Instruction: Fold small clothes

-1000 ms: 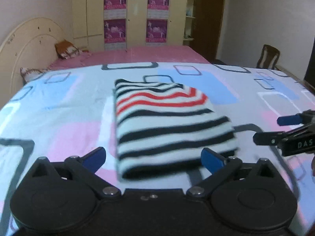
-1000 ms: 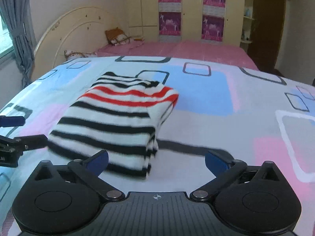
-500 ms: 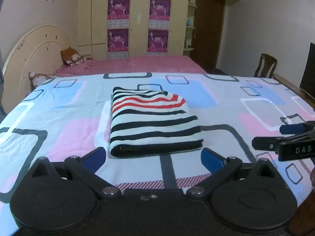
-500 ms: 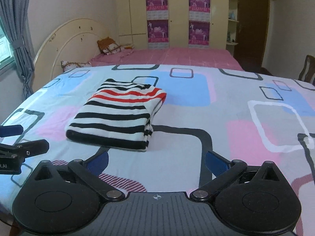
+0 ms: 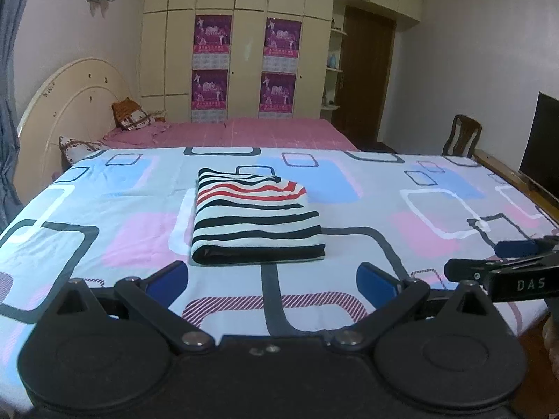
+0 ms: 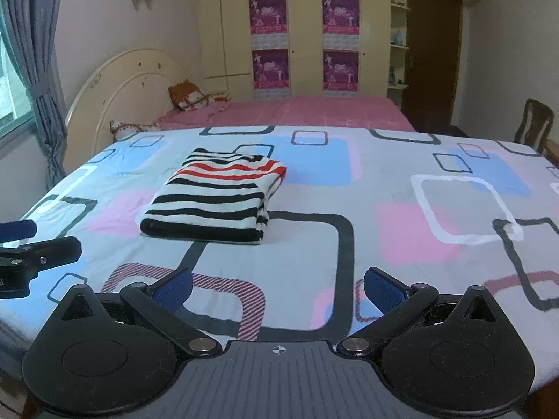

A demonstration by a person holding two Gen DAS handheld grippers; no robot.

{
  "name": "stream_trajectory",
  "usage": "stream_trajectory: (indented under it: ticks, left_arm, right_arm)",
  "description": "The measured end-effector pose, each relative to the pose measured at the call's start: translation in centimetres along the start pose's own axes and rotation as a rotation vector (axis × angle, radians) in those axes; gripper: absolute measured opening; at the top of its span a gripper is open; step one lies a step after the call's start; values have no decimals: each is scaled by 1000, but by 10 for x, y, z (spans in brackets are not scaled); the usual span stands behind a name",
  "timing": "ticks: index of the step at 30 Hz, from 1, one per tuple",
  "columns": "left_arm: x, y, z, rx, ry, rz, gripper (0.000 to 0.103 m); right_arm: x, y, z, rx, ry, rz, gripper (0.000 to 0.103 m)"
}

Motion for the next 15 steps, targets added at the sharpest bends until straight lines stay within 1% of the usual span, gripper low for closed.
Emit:
stream_trajectory:
  ticks: [4,8,10,15]
  left_arm:
    - [1,-14,-4,8,-18,5,103]
    - [3,-28,-4,24,-14,5,103]
    - [5,-30,-2,30,-7,7,103]
    - [6,-33,-1,41,1,8,103]
  right_arm:
    - [2,-16,-4,13,19,-5,103]
    - [3,-25,-6,19,36,-13,103]
    - [3,-27,-5,23,47,-6,103]
    - [-2,-34,1,41,27,3,103]
Point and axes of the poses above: each gripper's, at about its wrist camera, not at the fingertips, and y roughly the way its jaws point, x to its right, z to its top, the point moved 7 cm from there along y, roughly the way its jaws point, and after that the axes turned 4 degrees about -y, right-handed, at the moved point
